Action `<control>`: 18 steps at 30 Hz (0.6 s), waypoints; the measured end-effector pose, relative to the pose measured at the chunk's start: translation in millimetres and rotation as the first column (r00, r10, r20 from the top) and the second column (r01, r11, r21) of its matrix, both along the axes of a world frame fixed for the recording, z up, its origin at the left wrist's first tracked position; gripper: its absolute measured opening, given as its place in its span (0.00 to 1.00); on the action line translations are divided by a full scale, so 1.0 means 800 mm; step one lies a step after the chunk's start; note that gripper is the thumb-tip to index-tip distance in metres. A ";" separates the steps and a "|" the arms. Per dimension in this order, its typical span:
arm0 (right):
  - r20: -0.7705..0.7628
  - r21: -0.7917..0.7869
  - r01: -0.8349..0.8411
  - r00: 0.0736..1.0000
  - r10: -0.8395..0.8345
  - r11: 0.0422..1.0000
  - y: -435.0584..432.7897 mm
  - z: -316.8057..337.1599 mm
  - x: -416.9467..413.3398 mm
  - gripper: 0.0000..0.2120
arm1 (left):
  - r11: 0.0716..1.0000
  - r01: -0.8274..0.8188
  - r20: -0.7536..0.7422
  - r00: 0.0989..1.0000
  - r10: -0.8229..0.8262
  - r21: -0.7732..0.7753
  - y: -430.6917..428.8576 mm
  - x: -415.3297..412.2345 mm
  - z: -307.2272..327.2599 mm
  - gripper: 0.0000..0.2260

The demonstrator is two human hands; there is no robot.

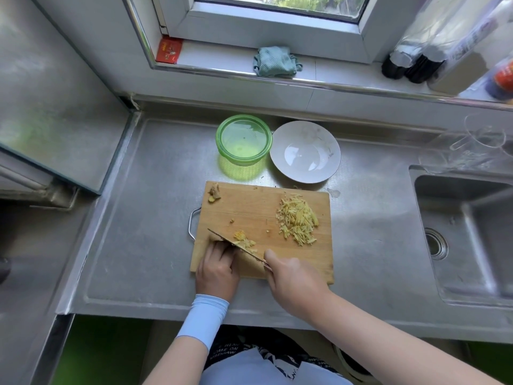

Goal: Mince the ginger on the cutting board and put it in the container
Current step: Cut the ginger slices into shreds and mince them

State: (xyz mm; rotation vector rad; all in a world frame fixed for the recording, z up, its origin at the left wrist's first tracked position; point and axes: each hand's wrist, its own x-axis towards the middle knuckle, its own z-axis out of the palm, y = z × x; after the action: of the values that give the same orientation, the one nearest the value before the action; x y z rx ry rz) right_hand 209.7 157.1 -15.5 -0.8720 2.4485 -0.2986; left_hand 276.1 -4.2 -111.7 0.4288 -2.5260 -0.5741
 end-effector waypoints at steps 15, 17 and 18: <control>-0.004 0.003 0.003 1.000 -0.003 1.000 -0.019 -0.008 -0.002 0.04 | 0.995 -0.082 0.003 0.997 0.082 0.057 0.004 -0.002 0.003 0.11; -0.006 -0.002 -0.010 1.000 0.010 1.000 -0.027 -0.010 -0.005 0.07 | 0.996 -0.071 0.008 0.997 0.071 0.055 0.003 -0.002 0.002 0.10; -0.004 -0.009 -0.016 1.000 0.016 1.000 -0.026 -0.010 -0.005 0.07 | 0.996 -0.067 0.016 0.998 0.066 0.058 0.001 -0.002 0.003 0.09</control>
State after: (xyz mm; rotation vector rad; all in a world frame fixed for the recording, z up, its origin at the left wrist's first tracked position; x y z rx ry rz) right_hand 205.6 136.1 -23.7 -0.8968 2.4444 -0.3021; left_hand 274.5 -3.8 -109.7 0.5381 -2.5027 -0.6221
